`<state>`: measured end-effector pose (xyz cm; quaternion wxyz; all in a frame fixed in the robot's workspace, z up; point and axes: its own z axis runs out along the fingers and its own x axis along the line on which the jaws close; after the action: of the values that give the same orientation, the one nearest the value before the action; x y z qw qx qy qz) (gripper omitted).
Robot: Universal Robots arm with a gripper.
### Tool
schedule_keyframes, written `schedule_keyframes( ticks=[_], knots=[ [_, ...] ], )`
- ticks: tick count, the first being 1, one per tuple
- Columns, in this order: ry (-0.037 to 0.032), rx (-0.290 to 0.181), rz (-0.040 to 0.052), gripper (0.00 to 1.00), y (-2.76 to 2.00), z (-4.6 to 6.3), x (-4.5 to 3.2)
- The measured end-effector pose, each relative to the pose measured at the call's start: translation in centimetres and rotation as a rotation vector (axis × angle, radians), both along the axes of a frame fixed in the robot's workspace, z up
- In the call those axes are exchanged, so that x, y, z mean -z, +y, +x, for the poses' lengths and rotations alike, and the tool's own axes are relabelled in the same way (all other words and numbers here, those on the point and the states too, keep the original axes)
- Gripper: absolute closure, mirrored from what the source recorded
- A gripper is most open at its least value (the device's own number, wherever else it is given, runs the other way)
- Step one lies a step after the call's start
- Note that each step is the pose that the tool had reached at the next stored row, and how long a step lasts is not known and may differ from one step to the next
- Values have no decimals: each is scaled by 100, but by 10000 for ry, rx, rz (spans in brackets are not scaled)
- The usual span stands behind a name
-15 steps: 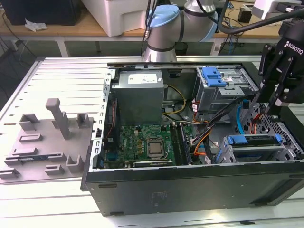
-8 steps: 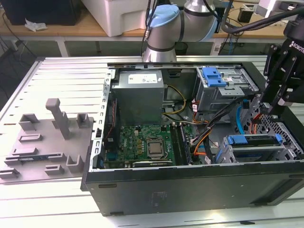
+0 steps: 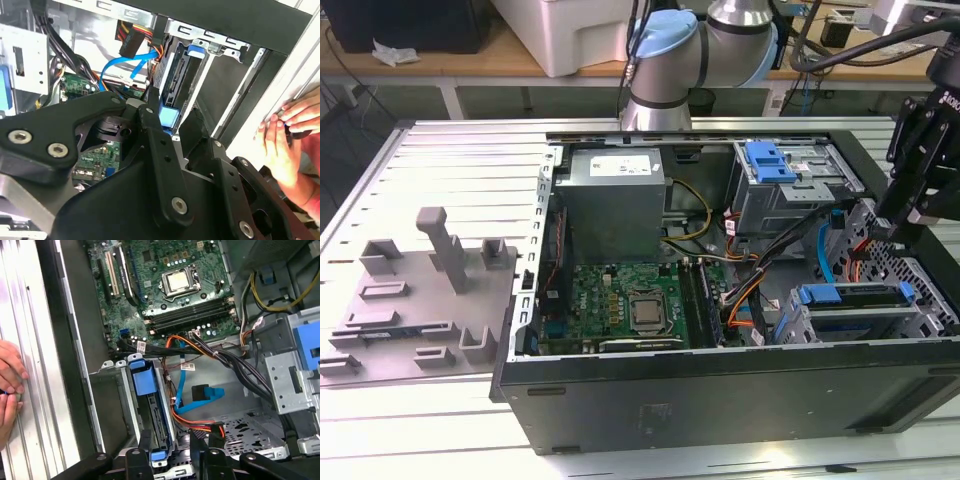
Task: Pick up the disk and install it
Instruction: 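Insert the first disk wire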
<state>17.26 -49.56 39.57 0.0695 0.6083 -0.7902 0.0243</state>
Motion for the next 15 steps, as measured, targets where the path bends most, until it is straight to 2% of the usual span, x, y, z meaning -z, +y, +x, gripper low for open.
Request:
schedule_keyframes(
  ticks=[3,5,6,7,10,13,15],
  knots=[
    [0,153,-77,56,8,22,14],
    [4,188,-232,56,24,31,26],
    [9,197,-338,56,42,35,33],
    [16,199,-432,56,74,38,38],
    [35,199,-585,56,146,45,48],
    [76,198,-785,56,228,51,60],
    [119,198,-1012,56,285,59,71]
  ],
)
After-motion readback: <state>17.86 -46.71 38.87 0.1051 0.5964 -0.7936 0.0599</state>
